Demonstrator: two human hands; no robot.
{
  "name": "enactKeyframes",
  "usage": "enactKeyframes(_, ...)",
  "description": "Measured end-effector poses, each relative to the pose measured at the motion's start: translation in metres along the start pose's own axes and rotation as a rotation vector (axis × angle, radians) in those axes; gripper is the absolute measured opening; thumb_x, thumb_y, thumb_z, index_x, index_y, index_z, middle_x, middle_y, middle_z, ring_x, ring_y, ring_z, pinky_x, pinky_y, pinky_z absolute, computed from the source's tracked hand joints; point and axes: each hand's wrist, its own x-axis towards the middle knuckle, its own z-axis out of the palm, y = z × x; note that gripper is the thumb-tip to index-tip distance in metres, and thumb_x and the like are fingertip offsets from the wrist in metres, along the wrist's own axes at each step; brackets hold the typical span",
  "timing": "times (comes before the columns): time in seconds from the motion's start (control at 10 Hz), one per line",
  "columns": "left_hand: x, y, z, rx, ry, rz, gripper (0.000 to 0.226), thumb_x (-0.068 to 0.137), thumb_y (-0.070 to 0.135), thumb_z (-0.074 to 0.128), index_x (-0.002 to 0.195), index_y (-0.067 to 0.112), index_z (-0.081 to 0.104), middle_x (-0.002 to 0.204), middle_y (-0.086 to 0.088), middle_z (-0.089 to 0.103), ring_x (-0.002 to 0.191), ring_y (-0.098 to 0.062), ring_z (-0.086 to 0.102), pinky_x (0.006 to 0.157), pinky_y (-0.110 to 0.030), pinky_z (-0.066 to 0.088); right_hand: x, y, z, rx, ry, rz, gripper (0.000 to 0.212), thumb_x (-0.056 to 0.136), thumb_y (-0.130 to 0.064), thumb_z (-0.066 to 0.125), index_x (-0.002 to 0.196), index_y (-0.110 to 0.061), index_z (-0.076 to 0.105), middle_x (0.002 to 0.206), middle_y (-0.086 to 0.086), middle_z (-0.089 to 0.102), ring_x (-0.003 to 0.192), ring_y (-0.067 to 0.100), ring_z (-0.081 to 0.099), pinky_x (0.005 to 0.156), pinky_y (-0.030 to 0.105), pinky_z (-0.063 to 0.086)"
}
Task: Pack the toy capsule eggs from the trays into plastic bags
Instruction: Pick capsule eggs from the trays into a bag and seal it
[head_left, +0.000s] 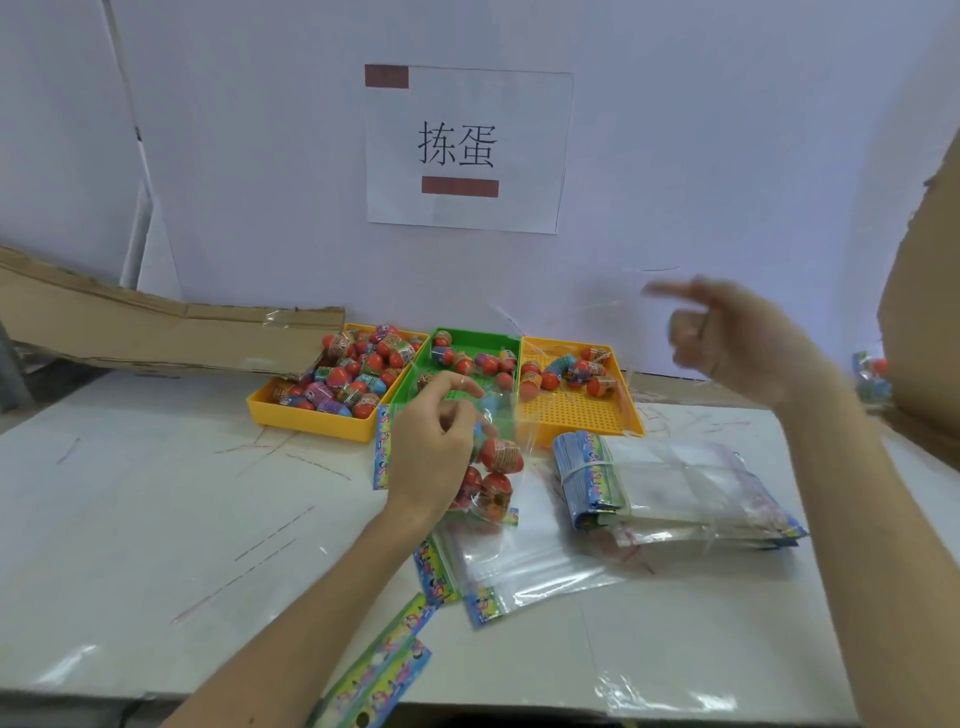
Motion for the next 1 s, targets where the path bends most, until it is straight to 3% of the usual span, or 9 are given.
enactKeyframes(0.1, 0.001, 0.001, 0.0, -0.018, 0.012, -0.021, 0.026, 0.099, 0.01, 0.053, 0.089, 0.033, 0.062, 0.068, -0.005, 0.072, 0.066, -0.046, 0.067, 0.061, -0.062, 0.054, 0.002, 0.021, -0.012, -1.08, 0.025, 0.403, 0.026, 0.102, -0.022, 0.055, 0.113, -0.01, 0.074, 0.089, 0.009, 0.074, 0.067, 0.02, 0.051, 0.061, 0.024, 0.042)
enactKeyframes(0.2, 0.001, 0.0, 0.001, 0.016, 0.008, 0.005, 0.025, 0.1, 0.01, 0.053, 0.091, 0.032, 0.061, 0.067, -0.001, 0.073, 0.06, -0.034, 0.068, 0.061, -0.056, 0.055, -0.018, 0.027, -0.01, -0.721, -0.061, 0.288, 0.029, 0.09, -0.045, 0.065, 0.103, -0.024, 0.08, 0.077, 0.007, 0.071, 0.057, 0.016, 0.05, 0.058, 0.021, 0.048)
enactKeyframes(0.3, 0.0, 0.0, 0.001, 0.004, -0.009, 0.004, 0.024, 0.1, 0.009, 0.053, 0.092, 0.03, 0.062, 0.067, -0.002, 0.073, 0.056, -0.038, 0.063, 0.057, -0.057, 0.052, -0.027, 0.025, 0.004, -0.782, -0.09, 0.168, 0.026, 0.09, -0.046, 0.064, 0.096, -0.027, 0.081, 0.074, 0.004, 0.071, 0.053, 0.013, 0.046, 0.059, 0.022, 0.045)
enactKeyframes(0.5, 0.0, 0.003, 0.0, -0.015, 0.002, -0.006, 0.027, 0.1, 0.008, 0.053, 0.091, 0.031, 0.061, 0.071, -0.001, 0.073, 0.066, -0.048, 0.066, 0.058, -0.064, 0.053, -0.021, 0.0, 0.034, -0.969, -0.037, 0.128, 0.031, 0.102, -0.034, 0.055, 0.105, -0.009, 0.075, 0.074, 0.0, 0.073, 0.053, 0.011, 0.049, 0.064, 0.028, 0.045)
enactKeyframes(0.6, 0.0, 0.002, 0.0, -0.012, -0.002, -0.005, 0.026, 0.1, 0.008, 0.053, 0.092, 0.031, 0.061, 0.071, 0.002, 0.074, 0.066, -0.047, 0.067, 0.059, -0.062, 0.053, -0.024, -0.017, 0.039, -0.978, -0.119, 0.001, 0.027, 0.1, -0.041, 0.057, 0.104, -0.025, 0.078, 0.076, 0.0, 0.073, 0.056, 0.012, 0.048, 0.067, 0.029, 0.045)
enactKeyframes(0.7, 0.001, 0.001, -0.001, -0.022, 0.006, -0.006, 0.026, 0.1, 0.008, 0.053, 0.091, 0.032, 0.061, 0.07, -0.001, 0.072, 0.067, -0.048, 0.066, 0.058, -0.064, 0.053, -0.028, -0.031, 0.033, -0.6, -0.325, -0.25, 0.032, 0.097, -0.048, 0.059, 0.114, -0.027, 0.076, 0.081, 0.001, 0.07, 0.062, 0.013, 0.05, 0.063, 0.02, 0.047)
enactKeyframes(0.8, 0.001, 0.001, 0.0, -0.017, 0.001, -0.018, 0.026, 0.1, 0.008, 0.053, 0.091, 0.031, 0.061, 0.07, 0.0, 0.073, 0.068, -0.048, 0.066, 0.059, -0.065, 0.052, -0.005, -0.021, 0.033, -0.016, -0.422, -0.068, 0.033, 0.102, -0.033, 0.05, 0.109, -0.013, 0.076, 0.074, 0.003, 0.06, 0.06, 0.016, 0.043, 0.057, 0.023, 0.04)
enactKeyframes(0.9, -0.001, 0.002, 0.001, -0.012, 0.008, -0.009, 0.026, 0.1, 0.008, 0.054, 0.092, 0.031, 0.062, 0.068, -0.003, 0.072, 0.066, -0.041, 0.068, 0.061, -0.061, 0.053, 0.013, -0.006, 0.019, -0.871, -0.203, 0.281, 0.026, 0.1, -0.035, 0.059, 0.101, -0.013, 0.072, 0.075, 0.003, 0.055, 0.068, 0.022, 0.046, 0.067, 0.03, 0.044)
enactKeyframes(1.0, 0.002, -0.002, 0.002, 0.009, 0.015, 0.009, 0.027, 0.101, 0.011, 0.054, 0.091, 0.035, 0.061, 0.067, -0.01, 0.07, 0.049, -0.026, 0.057, 0.049, -0.048, 0.05, 0.016, -0.027, 0.021, -0.903, -0.114, 0.215, 0.024, 0.103, -0.034, 0.055, 0.11, -0.019, 0.072, 0.075, 0.007, 0.057, 0.061, 0.017, 0.046, 0.06, 0.026, 0.043)
